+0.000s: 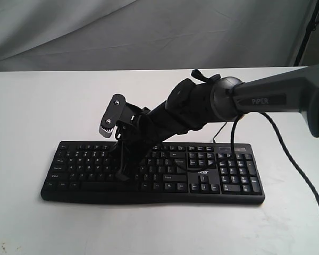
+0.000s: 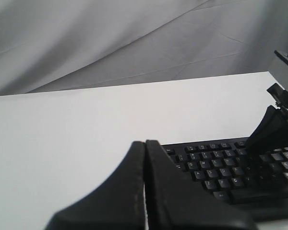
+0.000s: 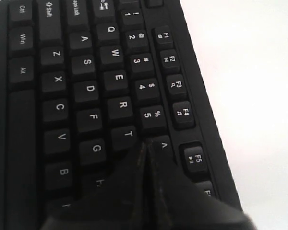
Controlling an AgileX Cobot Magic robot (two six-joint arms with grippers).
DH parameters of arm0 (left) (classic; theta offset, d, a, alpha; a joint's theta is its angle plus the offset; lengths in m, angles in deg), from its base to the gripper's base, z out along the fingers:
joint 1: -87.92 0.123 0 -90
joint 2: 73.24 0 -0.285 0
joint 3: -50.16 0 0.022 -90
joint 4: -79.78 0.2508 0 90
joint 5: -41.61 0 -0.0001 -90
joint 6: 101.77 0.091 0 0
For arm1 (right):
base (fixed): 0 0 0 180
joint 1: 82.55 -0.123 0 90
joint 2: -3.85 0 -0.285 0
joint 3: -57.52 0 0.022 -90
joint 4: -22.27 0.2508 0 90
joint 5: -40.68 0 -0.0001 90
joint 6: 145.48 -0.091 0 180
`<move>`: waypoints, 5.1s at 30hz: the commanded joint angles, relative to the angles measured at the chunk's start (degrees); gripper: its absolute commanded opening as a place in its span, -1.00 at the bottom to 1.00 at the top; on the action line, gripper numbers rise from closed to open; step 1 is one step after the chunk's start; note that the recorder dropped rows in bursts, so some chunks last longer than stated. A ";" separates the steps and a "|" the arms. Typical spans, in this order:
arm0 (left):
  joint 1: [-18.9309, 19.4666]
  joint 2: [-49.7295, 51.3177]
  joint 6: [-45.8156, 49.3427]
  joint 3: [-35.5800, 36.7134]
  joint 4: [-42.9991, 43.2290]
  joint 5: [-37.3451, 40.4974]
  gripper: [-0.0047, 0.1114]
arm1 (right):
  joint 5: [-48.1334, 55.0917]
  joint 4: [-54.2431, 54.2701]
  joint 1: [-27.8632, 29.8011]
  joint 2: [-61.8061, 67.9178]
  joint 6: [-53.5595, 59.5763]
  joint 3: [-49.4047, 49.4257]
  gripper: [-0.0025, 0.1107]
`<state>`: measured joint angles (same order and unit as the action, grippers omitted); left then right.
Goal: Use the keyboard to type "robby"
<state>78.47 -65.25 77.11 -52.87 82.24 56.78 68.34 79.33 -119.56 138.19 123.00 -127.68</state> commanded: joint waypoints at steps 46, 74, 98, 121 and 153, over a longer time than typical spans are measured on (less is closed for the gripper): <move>-0.36 -0.20 -0.16 0.25 0.27 -0.31 -0.92 | 1.06 5.09 0.32 -0.17 2.76 -0.32 -0.96; -0.36 -0.20 -0.16 0.25 0.27 -0.31 -0.92 | 0.34 5.08 0.32 -2.65 2.98 -0.32 -0.96; -0.36 -0.20 -0.16 0.25 0.27 -0.31 -0.92 | -17.29 -2.01 -5.61 -34.78 -3.78 18.81 -0.96; -0.36 -0.20 -0.16 0.25 0.27 -0.31 -0.92 | -59.11 8.10 -35.64 -88.61 -9.25 59.08 -0.96; -0.36 -0.20 -0.16 0.25 0.27 -0.31 -0.92 | -47.81 28.10 7.76 -107.24 -12.34 61.24 -0.96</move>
<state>78.47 -65.25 77.11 -52.87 82.24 56.78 11.24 110.70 -119.43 33.55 110.75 -66.79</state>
